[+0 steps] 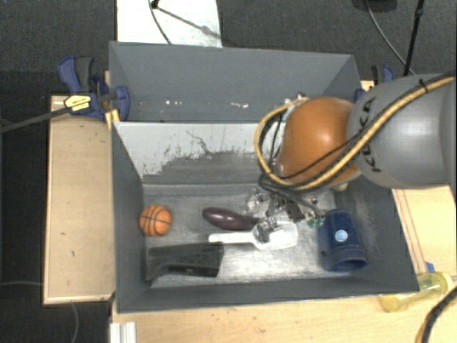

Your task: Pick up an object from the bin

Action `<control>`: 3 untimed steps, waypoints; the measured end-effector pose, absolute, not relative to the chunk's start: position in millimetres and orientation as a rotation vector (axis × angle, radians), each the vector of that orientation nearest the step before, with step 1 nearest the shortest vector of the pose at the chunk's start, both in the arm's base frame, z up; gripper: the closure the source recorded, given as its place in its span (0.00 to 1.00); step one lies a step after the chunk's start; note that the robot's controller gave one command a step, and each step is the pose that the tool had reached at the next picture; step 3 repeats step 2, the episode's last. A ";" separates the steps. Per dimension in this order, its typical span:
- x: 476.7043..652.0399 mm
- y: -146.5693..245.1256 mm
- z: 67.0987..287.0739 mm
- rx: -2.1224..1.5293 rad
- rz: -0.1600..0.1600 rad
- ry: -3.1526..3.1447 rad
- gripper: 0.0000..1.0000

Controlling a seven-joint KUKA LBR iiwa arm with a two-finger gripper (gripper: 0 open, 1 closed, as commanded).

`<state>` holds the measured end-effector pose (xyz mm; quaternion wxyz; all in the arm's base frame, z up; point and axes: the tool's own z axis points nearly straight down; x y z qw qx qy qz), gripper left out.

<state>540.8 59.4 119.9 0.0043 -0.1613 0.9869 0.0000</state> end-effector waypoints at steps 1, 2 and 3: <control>544.0 60.6 167.1 -0.400 0.002 3.120 1.00; 551.1 62.7 351.1 -0.334 0.000 3.112 1.00; 551.1 62.7 351.1 -0.334 0.000 3.112 1.00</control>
Offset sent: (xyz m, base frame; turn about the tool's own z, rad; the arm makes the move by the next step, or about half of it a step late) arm 0.0083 0.0030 0.2270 0.1160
